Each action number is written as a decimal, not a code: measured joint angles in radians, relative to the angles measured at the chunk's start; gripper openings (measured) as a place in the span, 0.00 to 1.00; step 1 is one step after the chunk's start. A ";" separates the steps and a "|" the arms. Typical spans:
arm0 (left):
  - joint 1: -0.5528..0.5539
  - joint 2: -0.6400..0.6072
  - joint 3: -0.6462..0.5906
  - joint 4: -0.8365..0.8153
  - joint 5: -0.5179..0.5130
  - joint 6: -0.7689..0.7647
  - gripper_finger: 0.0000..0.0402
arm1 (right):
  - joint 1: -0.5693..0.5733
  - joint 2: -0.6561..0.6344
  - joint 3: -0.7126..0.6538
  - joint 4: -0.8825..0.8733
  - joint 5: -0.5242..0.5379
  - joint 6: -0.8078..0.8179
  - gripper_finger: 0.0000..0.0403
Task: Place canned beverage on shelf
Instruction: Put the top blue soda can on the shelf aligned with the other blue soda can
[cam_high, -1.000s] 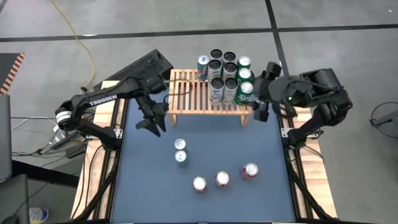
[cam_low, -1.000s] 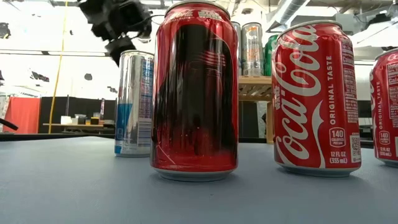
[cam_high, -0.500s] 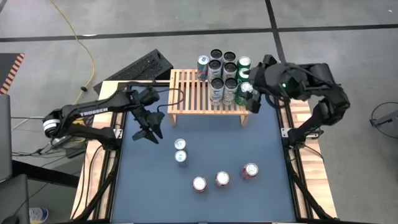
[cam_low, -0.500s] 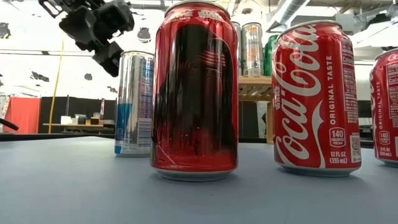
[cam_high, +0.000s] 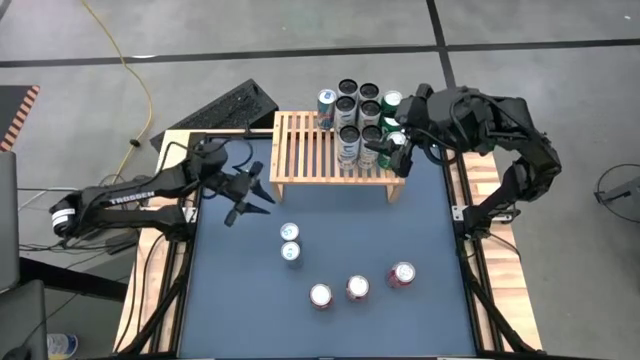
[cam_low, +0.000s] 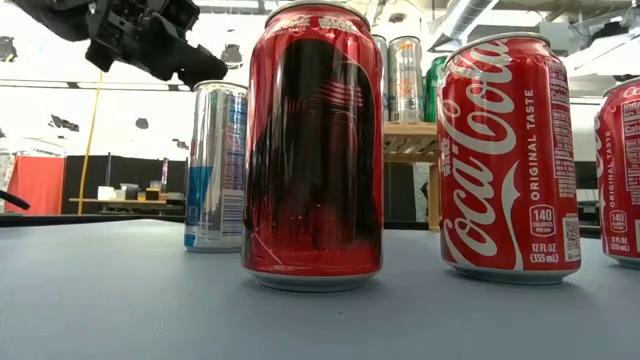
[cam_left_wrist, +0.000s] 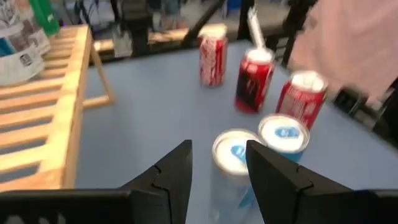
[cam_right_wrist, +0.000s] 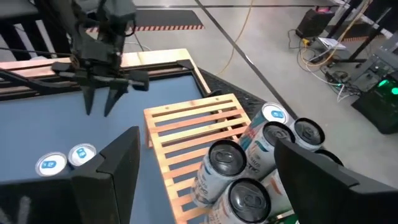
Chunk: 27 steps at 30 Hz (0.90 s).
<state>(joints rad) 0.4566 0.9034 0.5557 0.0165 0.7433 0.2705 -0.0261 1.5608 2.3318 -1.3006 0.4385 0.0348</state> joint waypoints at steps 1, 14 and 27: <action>0.000 0.005 -0.023 0.061 0.020 -0.038 0.35 | -0.001 0.000 0.000 0.000 0.000 0.002 0.78; -0.022 0.031 -0.084 0.224 0.111 -0.102 0.60 | -0.001 0.006 0.000 -0.003 -0.004 -0.006 0.78; -0.059 0.141 -0.083 0.217 0.082 -0.071 0.78 | -0.001 0.014 0.000 -0.031 -0.019 0.002 0.78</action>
<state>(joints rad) 0.3976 1.0441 0.4728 0.2338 0.8254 0.1997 -0.0269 1.5746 2.3318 -1.3320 0.4194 0.0368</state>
